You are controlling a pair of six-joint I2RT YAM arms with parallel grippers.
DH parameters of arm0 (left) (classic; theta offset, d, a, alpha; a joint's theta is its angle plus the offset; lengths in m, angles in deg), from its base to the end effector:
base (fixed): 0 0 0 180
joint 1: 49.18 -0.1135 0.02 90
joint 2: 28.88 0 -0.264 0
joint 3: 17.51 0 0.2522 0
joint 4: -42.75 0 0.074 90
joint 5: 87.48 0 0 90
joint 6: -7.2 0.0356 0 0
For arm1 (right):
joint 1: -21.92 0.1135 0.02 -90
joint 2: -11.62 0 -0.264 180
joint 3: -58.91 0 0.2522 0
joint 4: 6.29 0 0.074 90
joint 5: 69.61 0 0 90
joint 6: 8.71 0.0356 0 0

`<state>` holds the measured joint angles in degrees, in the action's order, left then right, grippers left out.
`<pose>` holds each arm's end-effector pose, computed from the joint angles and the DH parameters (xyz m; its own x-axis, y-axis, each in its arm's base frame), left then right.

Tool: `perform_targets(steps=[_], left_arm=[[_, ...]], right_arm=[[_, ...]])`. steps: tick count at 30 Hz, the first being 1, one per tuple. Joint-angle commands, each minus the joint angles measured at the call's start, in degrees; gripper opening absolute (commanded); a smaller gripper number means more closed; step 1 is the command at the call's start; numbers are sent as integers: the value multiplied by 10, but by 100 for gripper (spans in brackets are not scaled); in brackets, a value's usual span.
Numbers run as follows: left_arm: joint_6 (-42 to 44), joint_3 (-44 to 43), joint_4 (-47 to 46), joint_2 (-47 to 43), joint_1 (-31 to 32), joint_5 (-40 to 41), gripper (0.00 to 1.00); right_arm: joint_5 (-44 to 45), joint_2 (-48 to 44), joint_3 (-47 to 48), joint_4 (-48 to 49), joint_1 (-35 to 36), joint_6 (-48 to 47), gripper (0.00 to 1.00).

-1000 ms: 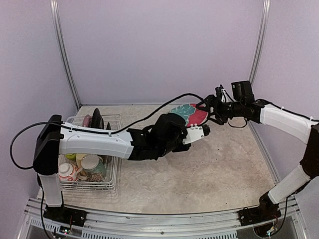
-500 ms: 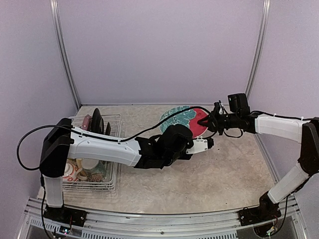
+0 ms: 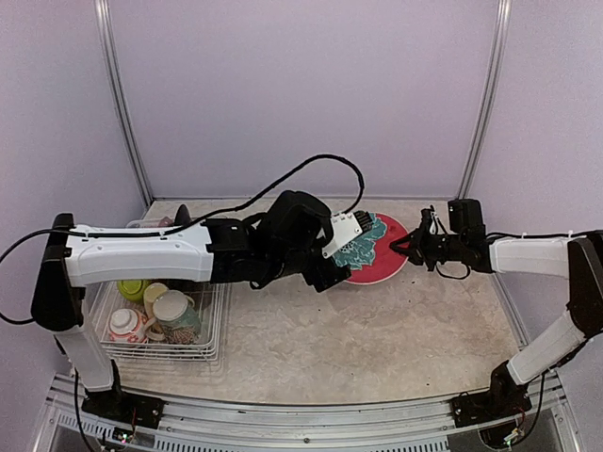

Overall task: Unload the mixed dishes from the dish rack
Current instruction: Pass from the left arm to the right, then place the plate in the corner of the board.

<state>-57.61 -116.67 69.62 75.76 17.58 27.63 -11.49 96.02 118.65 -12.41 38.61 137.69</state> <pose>0.1826 -0.3869 0.2880 0.1029 0.7372 -0.6678 0.7148 0.4121 0.5650 0.2944 0.1079 0.2177 -0.8364 0.4876 -0.2503 0.0328 0.5004 0.8652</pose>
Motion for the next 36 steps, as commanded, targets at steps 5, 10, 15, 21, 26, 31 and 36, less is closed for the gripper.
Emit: perform_targets(steps=[5, 10, 15, 21, 26, 31, 36], left_arm=[[-220, 4, 81, -136, -54, -149, 99], [-315, 11, 67, -187, -87, -240, 99], [-390, 33, 51, -230, -115, -331, 99], [-449, 62, 39, -256, -140, -355, 99], [-446, 47, 59, -250, -133, -341, 99], [-478, 59, 43, -254, -135, -307, 99], [-481, 78, 35, -268, -134, -298, 99]], right_arm=[[-28, -61, -81, 119, -85, -5, 0], [-23, -85, -126, 125, -143, -9, 0], [-19, -110, -165, 143, -195, -3, 0], [18, -134, -197, 154, -242, -2, 0], [19, -105, -171, 124, -272, -42, 0], [6, -97, -180, 125, -283, -55, 0], [-67, -57, -203, 170, -316, -53, 0]])
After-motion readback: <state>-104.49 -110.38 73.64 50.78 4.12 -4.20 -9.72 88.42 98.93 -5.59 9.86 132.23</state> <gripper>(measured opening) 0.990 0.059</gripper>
